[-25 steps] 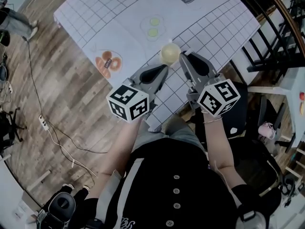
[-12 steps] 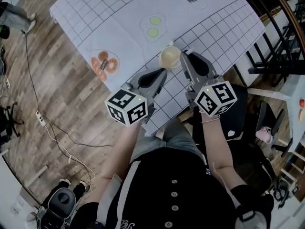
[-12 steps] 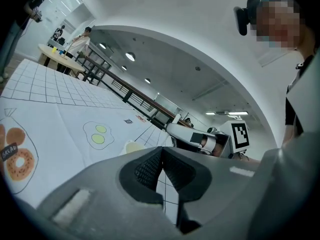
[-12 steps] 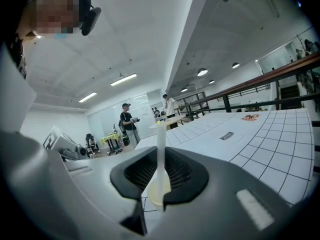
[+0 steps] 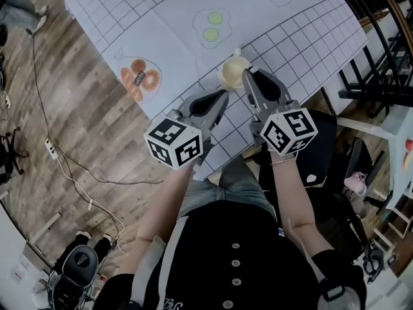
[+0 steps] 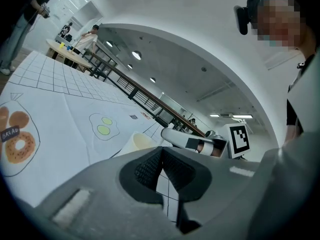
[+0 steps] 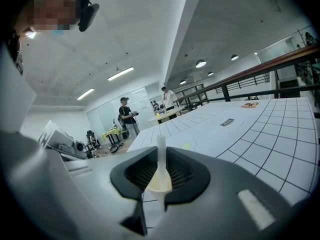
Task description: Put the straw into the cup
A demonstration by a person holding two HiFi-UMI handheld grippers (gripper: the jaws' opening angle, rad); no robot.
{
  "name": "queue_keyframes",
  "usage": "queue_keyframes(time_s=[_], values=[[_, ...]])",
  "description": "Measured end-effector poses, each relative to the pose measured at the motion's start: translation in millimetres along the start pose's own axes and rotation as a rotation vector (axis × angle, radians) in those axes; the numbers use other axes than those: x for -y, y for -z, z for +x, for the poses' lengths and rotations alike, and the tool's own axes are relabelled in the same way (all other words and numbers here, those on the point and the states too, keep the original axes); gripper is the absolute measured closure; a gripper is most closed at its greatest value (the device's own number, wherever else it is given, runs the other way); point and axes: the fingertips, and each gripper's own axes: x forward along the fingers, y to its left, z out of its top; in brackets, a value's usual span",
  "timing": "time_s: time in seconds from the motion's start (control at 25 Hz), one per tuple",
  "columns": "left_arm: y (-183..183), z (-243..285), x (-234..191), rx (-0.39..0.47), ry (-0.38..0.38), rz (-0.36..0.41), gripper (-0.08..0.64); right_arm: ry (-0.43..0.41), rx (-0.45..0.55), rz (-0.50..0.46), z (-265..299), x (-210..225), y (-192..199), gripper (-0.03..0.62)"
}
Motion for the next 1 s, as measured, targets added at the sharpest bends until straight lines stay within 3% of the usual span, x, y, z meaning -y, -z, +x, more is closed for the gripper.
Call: queue_keyframes(time_s=[0.84,1.0], values=[[15.1,-5.9,-0.6,-0.029,0.001,-0.017,0.56,0.067,-0.098,-0.037,6.5,7.8,27.4,0.552],[14.6,-6.2,-2.1,-0.027,-0.001,-0.02,0.56,0.068,-0.095,-0.038,6.6,8.4,27.3,0.516]])
